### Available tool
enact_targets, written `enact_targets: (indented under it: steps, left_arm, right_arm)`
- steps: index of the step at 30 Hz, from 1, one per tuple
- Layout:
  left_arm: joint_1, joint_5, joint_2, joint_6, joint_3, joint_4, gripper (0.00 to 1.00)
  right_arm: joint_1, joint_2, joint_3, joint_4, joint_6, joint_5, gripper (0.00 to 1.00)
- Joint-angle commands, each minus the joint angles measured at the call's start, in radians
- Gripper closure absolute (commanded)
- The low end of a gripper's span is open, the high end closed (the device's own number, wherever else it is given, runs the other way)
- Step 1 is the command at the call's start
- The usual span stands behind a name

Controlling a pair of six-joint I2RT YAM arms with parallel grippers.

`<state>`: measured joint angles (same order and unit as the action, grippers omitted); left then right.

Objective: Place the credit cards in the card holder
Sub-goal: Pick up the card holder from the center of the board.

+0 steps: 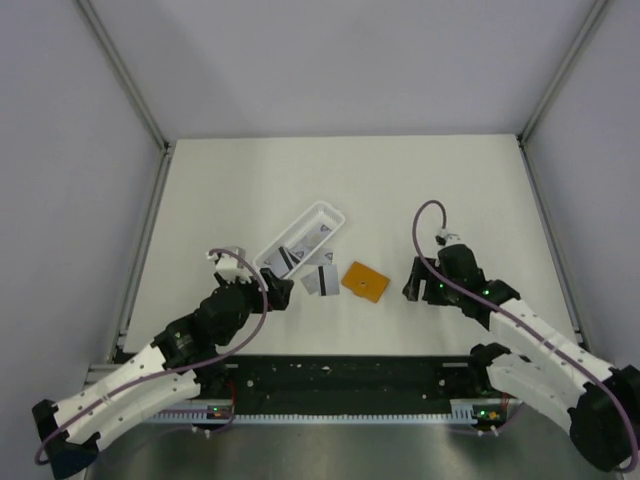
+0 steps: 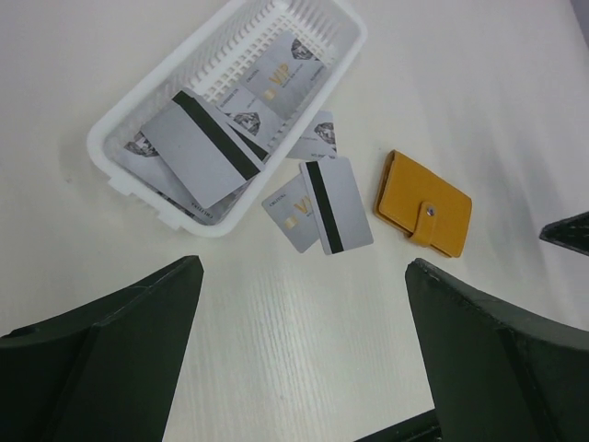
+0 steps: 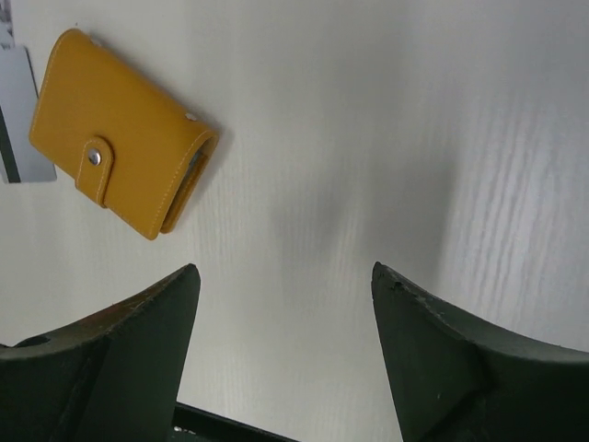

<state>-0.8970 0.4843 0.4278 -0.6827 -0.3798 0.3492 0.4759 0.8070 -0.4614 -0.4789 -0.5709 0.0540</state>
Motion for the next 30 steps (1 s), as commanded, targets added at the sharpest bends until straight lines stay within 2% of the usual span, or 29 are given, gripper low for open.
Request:
enact_targets:
  steps: [1, 5, 11, 20, 30]
  left_arm:
    - [0.001, -0.058, -0.018, 0.048, -0.018, -0.098, 0.01]
    - [0.001, -0.062, -0.038, 0.054, -0.013, -0.093, 0.01]
    - [0.001, -0.079, -0.044, 0.048, 0.002, -0.099, 0.01]
    - [0.001, -0.087, -0.057, 0.046, 0.004, -0.090, 0.01]
    - [0.001, -0.082, -0.081, 0.048, 0.013, -0.073, 0.01]
  right_arm:
    - [0.006, 0.128, -0.051, 0.209, 0.118, -0.161, 0.25]
    - [0.006, 0.199, -0.029, 0.361, 0.154, -0.218, 0.24]
    - [0.006, 0.360, -0.074, 0.499, 0.223, -0.292, 0.24]
    - [-0.008, 0.569, -0.175, 0.560, 0.299, -0.376, 0.29]
    - [-0.013, 0.696, -0.203, 0.562, 0.284, -0.447, 0.43]
